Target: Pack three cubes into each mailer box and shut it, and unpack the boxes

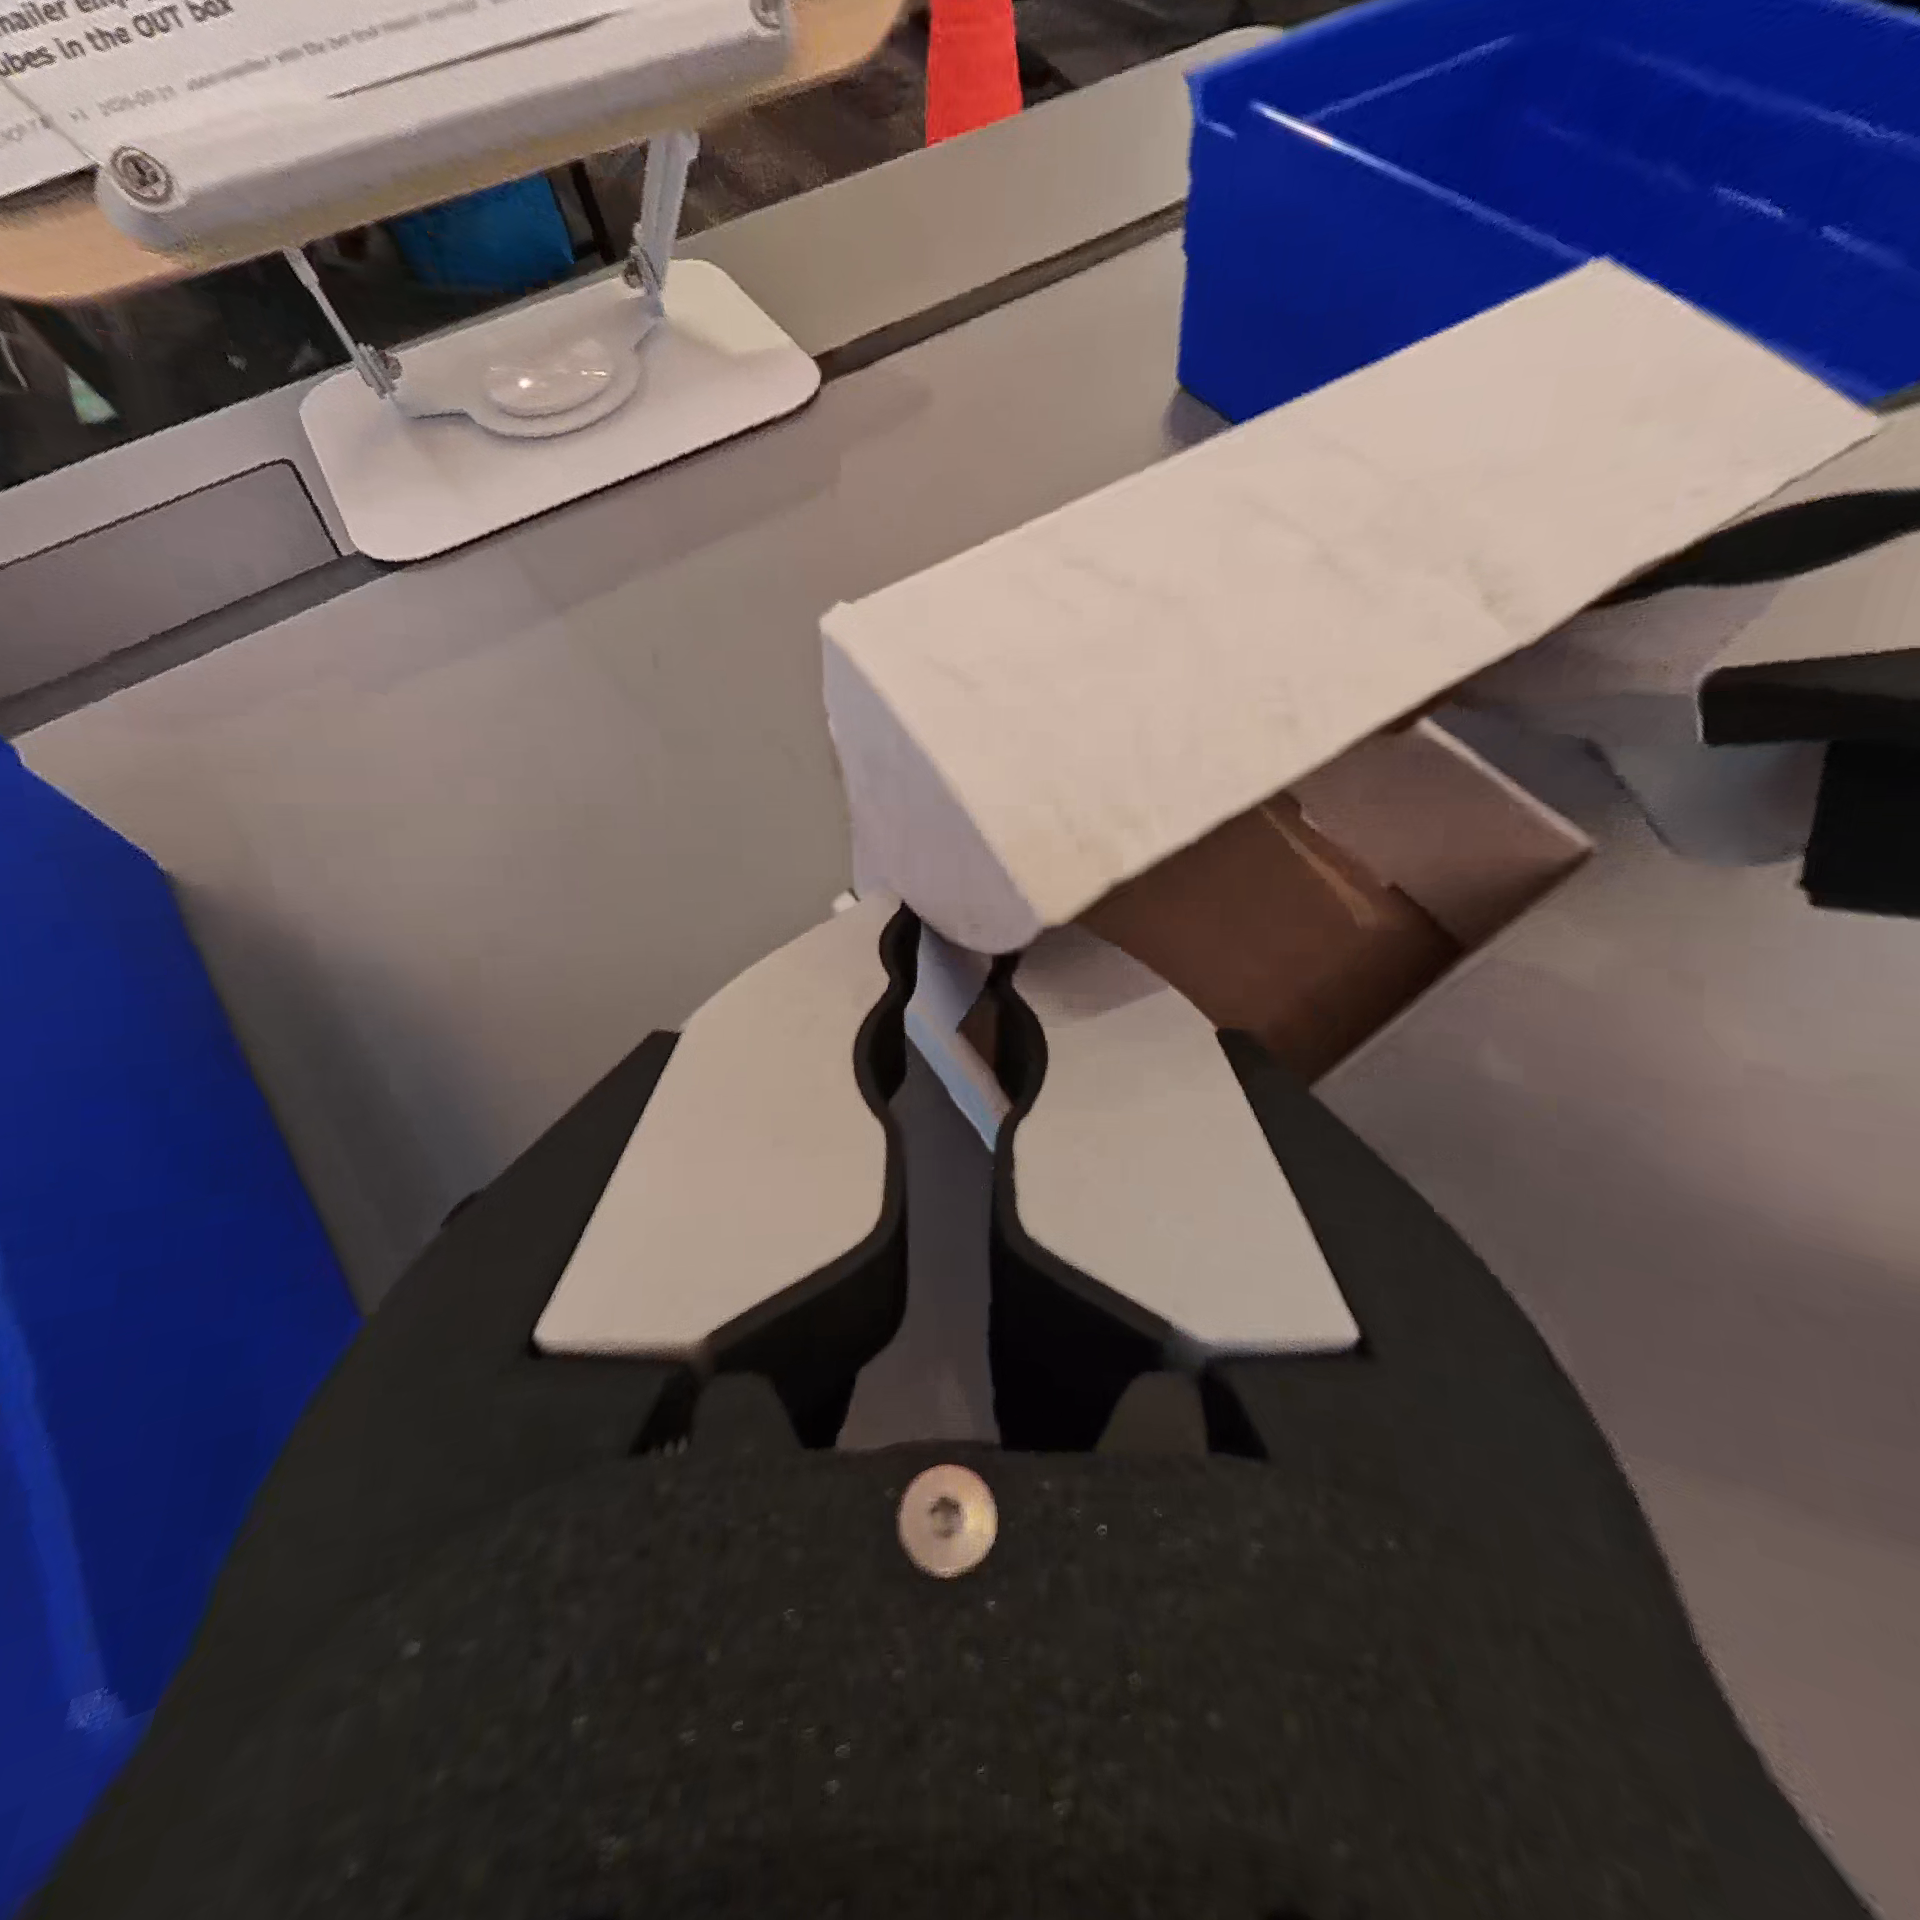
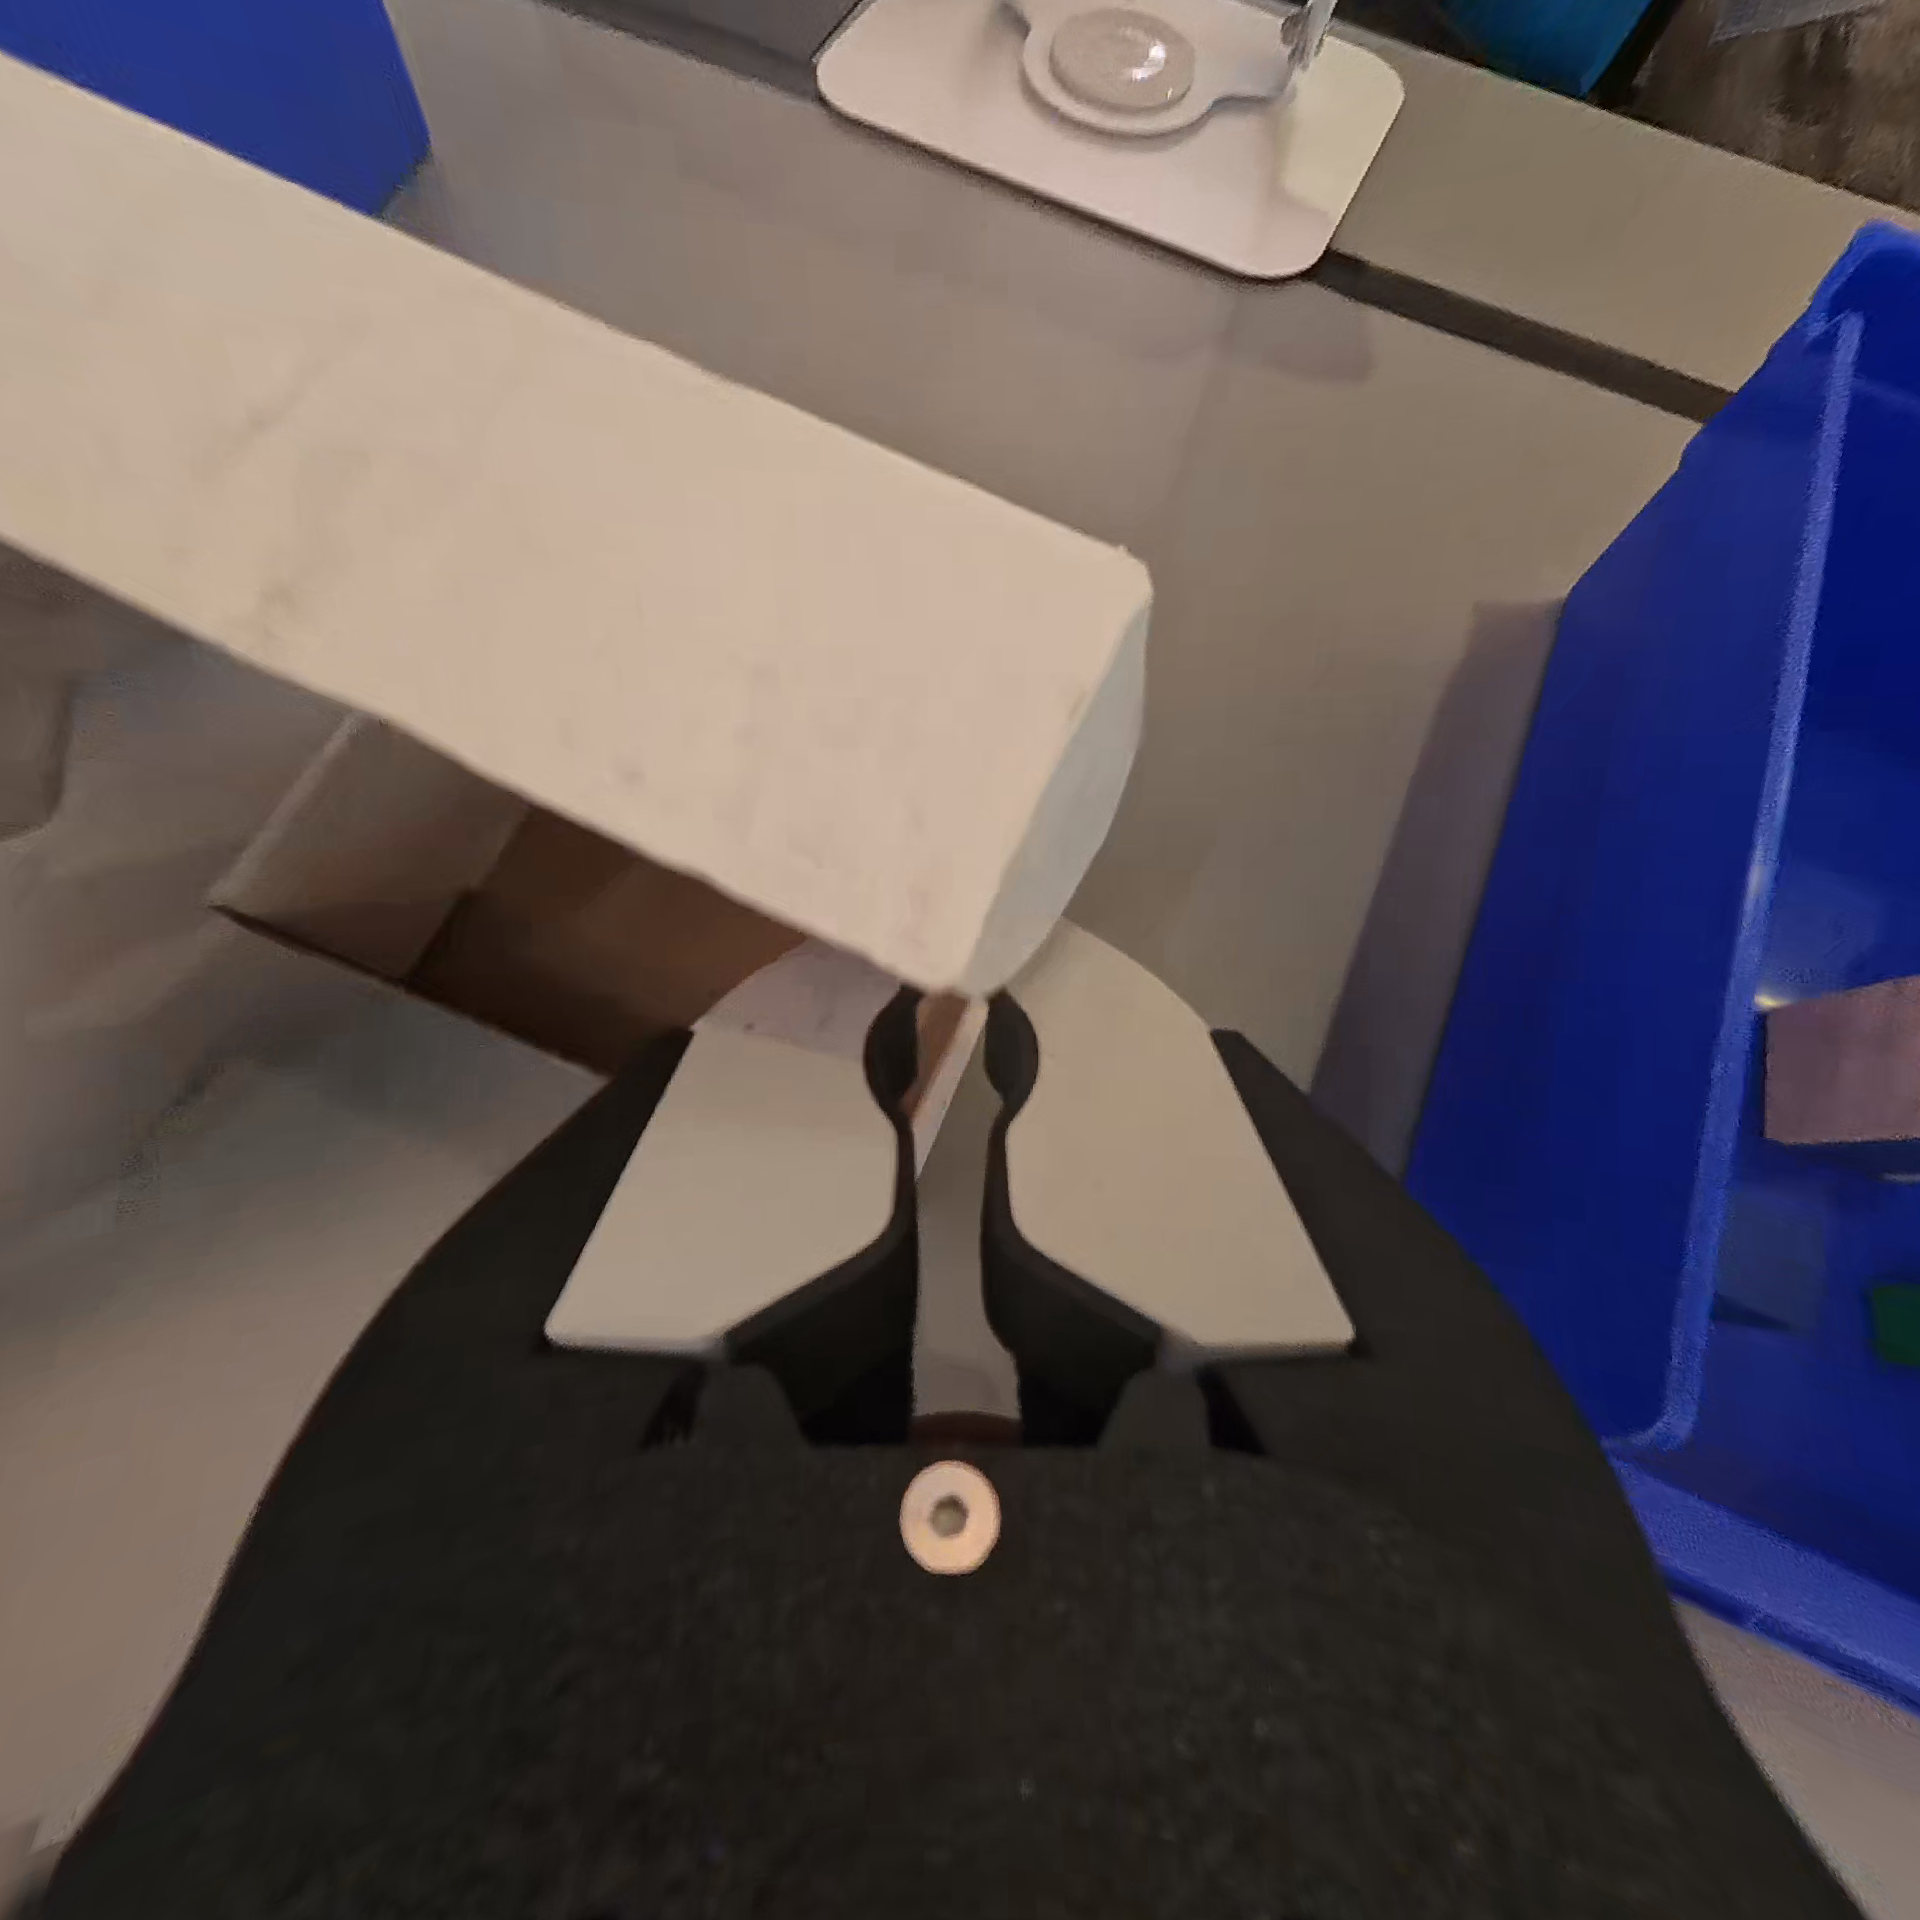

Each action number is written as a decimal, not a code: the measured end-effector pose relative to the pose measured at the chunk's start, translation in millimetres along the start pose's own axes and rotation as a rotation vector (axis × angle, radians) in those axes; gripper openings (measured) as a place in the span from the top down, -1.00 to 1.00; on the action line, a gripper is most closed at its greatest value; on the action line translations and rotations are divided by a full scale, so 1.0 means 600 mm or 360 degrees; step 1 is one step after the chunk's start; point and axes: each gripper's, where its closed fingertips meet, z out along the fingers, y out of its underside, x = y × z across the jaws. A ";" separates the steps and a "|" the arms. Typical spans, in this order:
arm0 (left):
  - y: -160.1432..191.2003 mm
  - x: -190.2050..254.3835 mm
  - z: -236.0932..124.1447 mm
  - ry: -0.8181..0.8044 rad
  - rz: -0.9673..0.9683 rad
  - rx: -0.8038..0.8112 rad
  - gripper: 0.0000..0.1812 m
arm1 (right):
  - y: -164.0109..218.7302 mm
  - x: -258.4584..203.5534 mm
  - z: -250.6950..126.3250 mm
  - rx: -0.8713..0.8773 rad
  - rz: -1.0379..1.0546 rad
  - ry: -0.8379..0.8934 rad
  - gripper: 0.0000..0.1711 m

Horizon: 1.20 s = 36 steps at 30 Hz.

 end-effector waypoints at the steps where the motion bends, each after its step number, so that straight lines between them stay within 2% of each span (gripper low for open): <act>1: 0.006 0.006 -0.006 -0.0008 0.0034 0.0021 0.88 | 0.010 -0.004 -0.001 0.0006 -0.0015 0.0002 0.92; 4: 0.012 0.017 -0.020 -0.0049 0.0103 0.0046 0.87 | 0.026 -0.010 0.000 0.0065 0.0040 0.0017 0.94; 7: 0.018 0.021 -0.030 -0.0129 0.0199 0.0070 0.86 | 0.028 -0.002 -0.009 0.0114 -0.0040 0.0099 0.97; 9: 0.024 0.024 -0.036 -0.0149 0.0234 0.0070 0.86 | 0.029 -0.005 -0.014 0.0151 -0.0056 0.0056 0.97; 16: 0.026 0.034 -0.031 -0.0011 0.0046 0.0058 0.77 | 0.033 0.001 -0.005 0.0190 -0.0116 0.0033 0.96; 20: 0.010 0.043 -0.036 0.0022 0.0040 0.0104 0.90 | 0.027 -0.017 -0.005 0.0223 -0.0196 0.0018 0.99; 23: 0.006 0.046 -0.038 -0.0011 0.0080 0.0116 0.91 | 0.029 -0.027 -0.004 0.0218 -0.0297 0.0042 1.00; 26: 0.012 0.043 -0.034 -0.0017 0.0081 0.0098 0.92 | 0.021 -0.017 -0.019 0.0255 -0.0362 0.0064 0.95; 29: 0.015 0.039 -0.032 0.0004 0.0036 0.0087 0.93 | 0.008 -0.008 -0.044 0.0324 -0.0229 -0.0064 0.85; 33: 0.014 0.030 -0.030 -0.0005 0.0012 0.0079 0.94 | -0.036 -0.014 -0.108 0.0705 -0.0196 -0.0230 0.79; 34: 0.014 0.027 -0.029 -0.0008 0.0006 0.0076 0.94 | -0.036 -0.013 -0.117 0.0721 -0.0198 -0.0245 0.81; 36: 0.014 0.024 -0.028 -0.0004 -0.0001 0.0070 0.96 | -0.012 0.004 -0.110 0.0582 -0.0162 -0.0173 0.80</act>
